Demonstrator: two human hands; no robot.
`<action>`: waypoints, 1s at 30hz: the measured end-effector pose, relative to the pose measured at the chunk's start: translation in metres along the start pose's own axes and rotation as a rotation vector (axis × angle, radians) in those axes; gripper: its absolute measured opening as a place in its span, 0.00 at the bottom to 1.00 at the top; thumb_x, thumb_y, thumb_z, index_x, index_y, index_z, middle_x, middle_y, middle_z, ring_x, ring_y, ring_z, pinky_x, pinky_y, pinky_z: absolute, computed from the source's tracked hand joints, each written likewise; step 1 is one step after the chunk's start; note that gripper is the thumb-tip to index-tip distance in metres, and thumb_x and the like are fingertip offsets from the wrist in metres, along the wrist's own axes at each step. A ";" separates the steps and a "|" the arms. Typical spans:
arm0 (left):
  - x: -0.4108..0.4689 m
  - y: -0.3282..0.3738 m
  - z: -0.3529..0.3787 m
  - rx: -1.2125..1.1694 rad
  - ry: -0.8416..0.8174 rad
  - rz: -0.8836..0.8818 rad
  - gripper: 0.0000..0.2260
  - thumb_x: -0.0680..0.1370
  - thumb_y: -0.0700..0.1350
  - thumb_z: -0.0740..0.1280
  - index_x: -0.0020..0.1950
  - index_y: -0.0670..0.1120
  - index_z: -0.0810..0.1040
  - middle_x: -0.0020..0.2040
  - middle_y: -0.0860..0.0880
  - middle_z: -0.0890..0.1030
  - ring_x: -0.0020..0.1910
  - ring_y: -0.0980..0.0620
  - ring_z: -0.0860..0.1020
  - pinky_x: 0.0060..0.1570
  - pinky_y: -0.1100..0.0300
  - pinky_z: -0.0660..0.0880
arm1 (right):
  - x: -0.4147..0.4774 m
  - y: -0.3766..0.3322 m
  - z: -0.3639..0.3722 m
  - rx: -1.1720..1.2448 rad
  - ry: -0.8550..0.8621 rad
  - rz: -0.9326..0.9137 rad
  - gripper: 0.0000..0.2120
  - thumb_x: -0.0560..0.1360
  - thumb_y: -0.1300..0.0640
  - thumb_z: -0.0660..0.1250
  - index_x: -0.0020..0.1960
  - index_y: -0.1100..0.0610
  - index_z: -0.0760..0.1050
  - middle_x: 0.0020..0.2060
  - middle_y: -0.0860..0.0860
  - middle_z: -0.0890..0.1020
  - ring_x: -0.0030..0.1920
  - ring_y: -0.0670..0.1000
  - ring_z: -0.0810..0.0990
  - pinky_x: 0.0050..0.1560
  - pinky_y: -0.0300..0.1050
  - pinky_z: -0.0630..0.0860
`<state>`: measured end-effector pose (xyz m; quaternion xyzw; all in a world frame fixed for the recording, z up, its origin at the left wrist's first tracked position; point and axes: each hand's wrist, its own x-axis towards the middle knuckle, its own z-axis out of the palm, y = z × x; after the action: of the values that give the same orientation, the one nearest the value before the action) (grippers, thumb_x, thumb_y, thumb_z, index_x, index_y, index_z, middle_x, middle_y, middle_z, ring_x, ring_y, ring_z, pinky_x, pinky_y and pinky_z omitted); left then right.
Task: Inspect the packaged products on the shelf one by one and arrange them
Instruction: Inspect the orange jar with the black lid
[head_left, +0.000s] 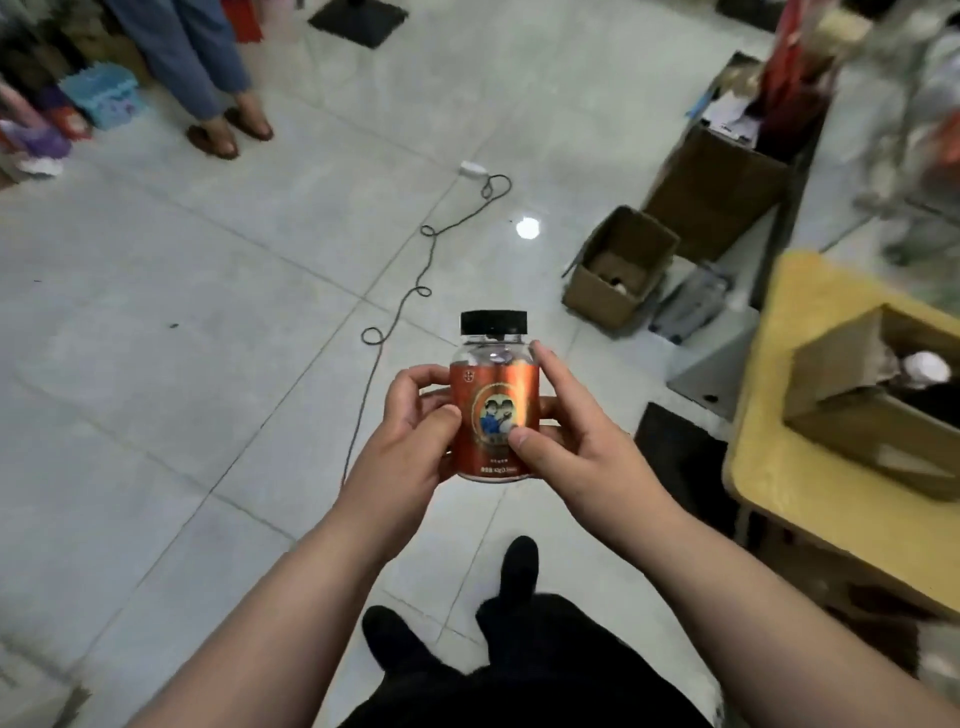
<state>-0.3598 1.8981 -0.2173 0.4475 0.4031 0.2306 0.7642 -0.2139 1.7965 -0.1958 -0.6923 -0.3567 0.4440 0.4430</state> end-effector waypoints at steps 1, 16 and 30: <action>0.006 -0.001 0.016 0.013 -0.042 -0.017 0.11 0.84 0.37 0.56 0.61 0.51 0.71 0.51 0.48 0.86 0.49 0.48 0.85 0.43 0.57 0.81 | -0.005 0.005 -0.013 0.016 0.044 0.014 0.34 0.80 0.54 0.70 0.74 0.27 0.57 0.62 0.45 0.79 0.56 0.42 0.84 0.53 0.37 0.81; 0.070 -0.036 0.285 0.349 -0.300 -0.110 0.10 0.84 0.38 0.58 0.61 0.50 0.72 0.54 0.45 0.84 0.50 0.48 0.85 0.52 0.49 0.83 | -0.057 0.095 -0.248 0.253 0.339 0.083 0.34 0.80 0.47 0.70 0.70 0.19 0.54 0.63 0.40 0.75 0.63 0.51 0.81 0.63 0.53 0.81; 0.174 -0.068 0.408 0.531 -0.504 -0.235 0.12 0.84 0.38 0.60 0.59 0.56 0.70 0.61 0.50 0.76 0.57 0.45 0.81 0.47 0.45 0.84 | -0.028 0.142 -0.369 0.384 0.504 0.220 0.31 0.75 0.47 0.71 0.61 0.17 0.60 0.66 0.46 0.77 0.62 0.47 0.81 0.62 0.51 0.81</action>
<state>0.0737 1.7855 -0.2359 0.6233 0.2967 -0.0881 0.7182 0.1343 1.6119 -0.2413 -0.7188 -0.0689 0.3630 0.5890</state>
